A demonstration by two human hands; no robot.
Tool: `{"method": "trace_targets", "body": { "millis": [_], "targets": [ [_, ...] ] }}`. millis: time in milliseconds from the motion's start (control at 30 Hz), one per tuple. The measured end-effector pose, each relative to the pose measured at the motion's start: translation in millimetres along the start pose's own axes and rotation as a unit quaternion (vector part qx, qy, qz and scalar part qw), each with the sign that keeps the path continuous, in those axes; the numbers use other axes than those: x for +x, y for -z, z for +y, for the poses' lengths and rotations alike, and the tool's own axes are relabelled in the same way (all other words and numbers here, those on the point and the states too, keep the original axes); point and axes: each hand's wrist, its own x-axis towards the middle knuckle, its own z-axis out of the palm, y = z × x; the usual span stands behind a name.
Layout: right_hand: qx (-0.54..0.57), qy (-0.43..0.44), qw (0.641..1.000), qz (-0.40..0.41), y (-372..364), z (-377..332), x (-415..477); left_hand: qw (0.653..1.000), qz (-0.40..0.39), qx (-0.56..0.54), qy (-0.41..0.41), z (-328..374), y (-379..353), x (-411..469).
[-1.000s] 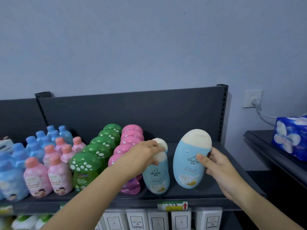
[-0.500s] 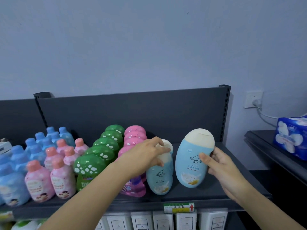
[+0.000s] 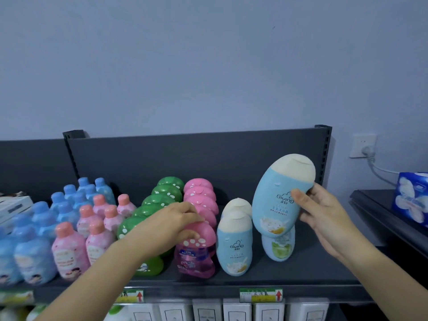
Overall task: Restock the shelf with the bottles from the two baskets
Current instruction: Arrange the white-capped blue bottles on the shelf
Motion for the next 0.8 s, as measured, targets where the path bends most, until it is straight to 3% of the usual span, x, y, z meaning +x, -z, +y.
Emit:
{"method": "trace_targets", "body": {
  "millis": [367,667,800],
  "targets": [
    [-0.004,0.041,0.999,-0.003,-4.6,-29.7,33.6,0.999,-0.014,0.019,0.038,8.8,1.4,2.3],
    [-0.011,0.044,0.999,0.008,2.9,-29.3,70.0,0.996,0.082,0.024,0.028,47.5,38.0,37.0],
    [-0.046,0.023,0.999,0.016,10.7,-23.6,90.0,0.991,0.109,-0.03,0.065,50.9,50.6,61.9]
  ]
}}
